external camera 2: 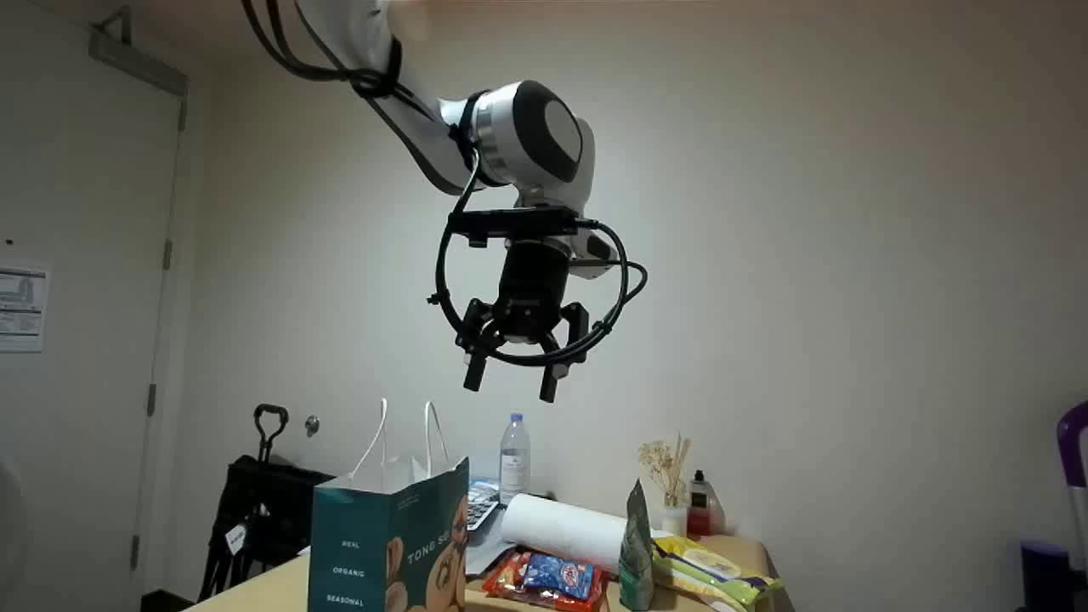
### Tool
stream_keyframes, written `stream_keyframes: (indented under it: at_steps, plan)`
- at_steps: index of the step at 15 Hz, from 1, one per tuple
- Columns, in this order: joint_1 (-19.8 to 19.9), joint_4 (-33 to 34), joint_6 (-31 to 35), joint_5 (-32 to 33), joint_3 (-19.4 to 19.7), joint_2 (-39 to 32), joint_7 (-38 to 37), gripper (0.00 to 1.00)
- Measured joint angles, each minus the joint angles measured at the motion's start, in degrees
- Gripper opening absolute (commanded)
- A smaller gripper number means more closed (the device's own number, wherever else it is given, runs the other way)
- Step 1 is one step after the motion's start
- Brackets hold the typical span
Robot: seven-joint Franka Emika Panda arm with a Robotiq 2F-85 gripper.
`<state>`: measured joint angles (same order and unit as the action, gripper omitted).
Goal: Pick up the black plastic and put it in the paper bag
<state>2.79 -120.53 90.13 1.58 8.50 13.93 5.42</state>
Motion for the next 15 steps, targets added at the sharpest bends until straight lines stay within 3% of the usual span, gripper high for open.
stream_keyframes:
  at_steps: [6, 11, 15]
  plan:
    - [0.0, -2.4, 1.4, 0.0, -0.5, -0.4, -1.8, 1.0]
    - [0.4, -15.5, 13.6, 0.0, -0.8, -1.8, -8.3, 1.0]
    - [4.4, -24.6, 22.0, 0.2, 1.5, -3.3, -9.1, 1.0]
